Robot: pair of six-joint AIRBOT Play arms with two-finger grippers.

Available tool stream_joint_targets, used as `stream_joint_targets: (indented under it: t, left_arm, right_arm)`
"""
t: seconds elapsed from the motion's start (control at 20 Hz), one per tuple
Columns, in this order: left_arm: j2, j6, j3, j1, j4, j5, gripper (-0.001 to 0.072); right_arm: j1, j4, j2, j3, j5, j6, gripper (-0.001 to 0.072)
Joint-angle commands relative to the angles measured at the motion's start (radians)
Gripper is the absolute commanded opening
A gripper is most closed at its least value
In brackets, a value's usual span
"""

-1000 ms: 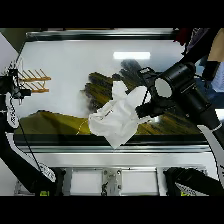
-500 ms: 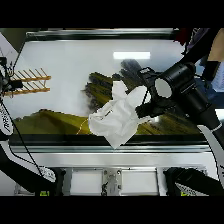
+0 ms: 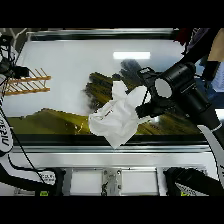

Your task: Fold the clothes and pants, and hang the long-sleeved shirts on hangers.

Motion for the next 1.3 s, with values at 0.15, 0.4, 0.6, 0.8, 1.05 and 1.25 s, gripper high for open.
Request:
stream_joint_targets:
  t: [0.15, 0.4, 0.6, 0.8, 1.05, 1.25]
  left_arm:
    - [0.179, 0.579, 0.000, -0.077, -0.655, -0.341, 0.0019]
    - [0.196, 0.575, 0.000, -0.117, -0.637, -0.535, 0.0018]
    - [0.259, 0.703, -0.097, -0.152, -0.637, -0.566, 0.0017]
    - [0.439, 0.721, -0.387, -0.166, -0.636, -0.567, 0.0016]
    - [0.683, 0.721, -0.737, -0.167, -0.636, -0.534, 0.0016]
    - [0.824, 0.721, -0.913, -0.166, -0.637, -0.505, 0.0016]
  right_arm:
    - [0.000, 0.000, 0.000, 0.000, 0.000, 0.000, 0.0022]
    - [0.000, 0.000, 0.000, 0.000, 0.000, 0.000, 0.0022]
    - [0.000, 0.000, 0.000, 0.000, 0.000, 0.000, 0.0022]
    - [0.000, 0.000, -0.002, 0.000, 0.000, 0.000, 0.0022]
    - [0.000, 0.000, -0.002, 0.000, 0.000, 0.000, 0.0022]
    - [0.000, 0.000, -0.002, 0.000, 0.000, 0.000, 0.0022]
